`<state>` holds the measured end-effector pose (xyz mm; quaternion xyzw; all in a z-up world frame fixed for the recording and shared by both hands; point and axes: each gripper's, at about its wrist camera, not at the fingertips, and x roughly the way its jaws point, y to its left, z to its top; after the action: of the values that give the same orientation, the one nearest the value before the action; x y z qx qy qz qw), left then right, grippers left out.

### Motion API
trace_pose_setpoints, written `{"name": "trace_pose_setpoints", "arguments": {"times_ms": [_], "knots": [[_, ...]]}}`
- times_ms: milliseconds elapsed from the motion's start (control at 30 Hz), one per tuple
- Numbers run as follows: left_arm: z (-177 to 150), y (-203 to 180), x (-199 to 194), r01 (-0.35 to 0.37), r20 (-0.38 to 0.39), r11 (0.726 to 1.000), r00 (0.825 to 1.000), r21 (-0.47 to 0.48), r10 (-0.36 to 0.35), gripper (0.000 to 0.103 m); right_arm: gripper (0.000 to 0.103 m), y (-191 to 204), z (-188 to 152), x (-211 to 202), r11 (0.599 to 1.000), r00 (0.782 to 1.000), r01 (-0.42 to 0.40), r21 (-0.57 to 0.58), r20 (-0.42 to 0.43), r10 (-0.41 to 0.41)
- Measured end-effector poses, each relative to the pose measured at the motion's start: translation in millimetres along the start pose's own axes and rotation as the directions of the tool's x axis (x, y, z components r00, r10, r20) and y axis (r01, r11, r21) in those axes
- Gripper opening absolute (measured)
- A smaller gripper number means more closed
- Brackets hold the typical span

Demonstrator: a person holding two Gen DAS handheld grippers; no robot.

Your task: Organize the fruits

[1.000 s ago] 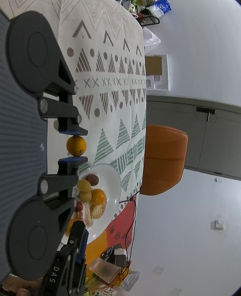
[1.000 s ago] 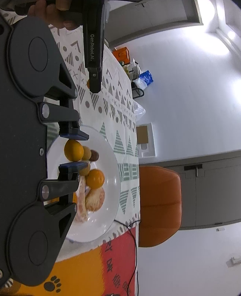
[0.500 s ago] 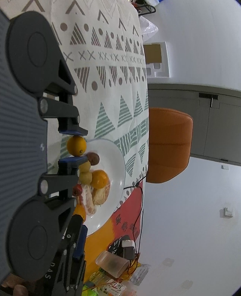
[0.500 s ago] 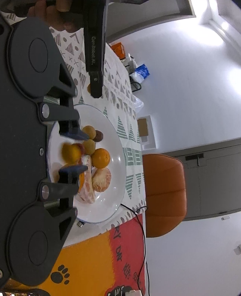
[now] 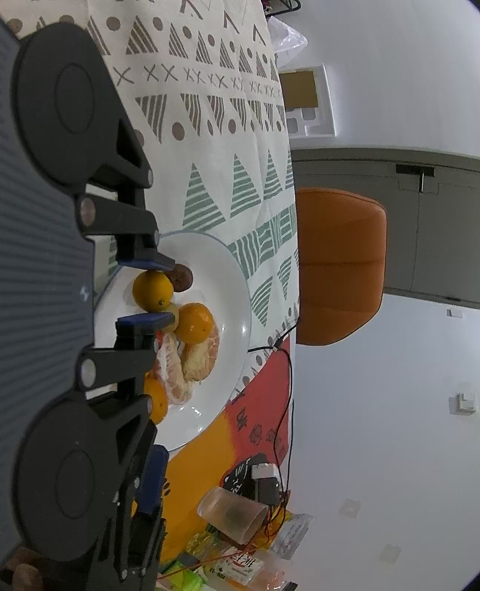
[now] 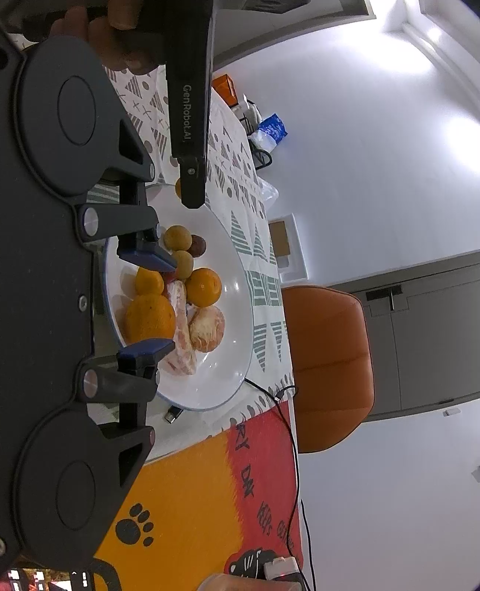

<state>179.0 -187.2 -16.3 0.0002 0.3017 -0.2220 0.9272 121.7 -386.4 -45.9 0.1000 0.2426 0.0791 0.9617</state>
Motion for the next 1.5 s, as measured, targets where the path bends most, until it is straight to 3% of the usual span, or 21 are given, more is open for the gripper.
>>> {"name": "trace_pose_setpoints", "arguments": {"times_ms": [233,367,633,767,933,1067,1500], "knots": [[-1,10,-6,-0.033,-0.016,0.999,0.999,-0.025,0.033,0.026,0.043,5,-1,0,1.000,1.000,-0.016,0.003,0.003,0.016],[-1,16,-15,-0.056,-0.012,0.998,0.998,-0.029,0.055,0.032,0.047,10,0,-3,0.999,0.999,-0.031,0.004,0.008,0.031],[-5,23,-37,-0.103,0.015,0.994,0.995,-0.019,0.104,0.064,0.056,22,1,-9,0.999,0.998,-0.048,-0.005,0.026,0.049],[-7,29,-49,-0.128,0.027,0.991,0.991,-0.028,0.129,0.082,0.071,29,1,-14,0.999,0.998,-0.041,-0.020,0.044,0.042],[-12,41,-60,-0.214,0.015,0.975,0.977,-0.057,0.215,0.086,0.083,39,0,-17,0.999,0.998,-0.039,-0.032,0.051,0.040],[-17,50,-73,-0.244,0.015,0.966,0.969,-0.080,0.246,0.090,0.103,48,-2,-23,0.999,0.997,-0.014,-0.052,0.078,0.018],[-33,55,-112,-0.271,0.015,0.956,0.961,-0.109,0.275,0.097,0.103,66,-13,-43,0.998,0.996,-0.028,-0.064,0.082,0.033]]}}
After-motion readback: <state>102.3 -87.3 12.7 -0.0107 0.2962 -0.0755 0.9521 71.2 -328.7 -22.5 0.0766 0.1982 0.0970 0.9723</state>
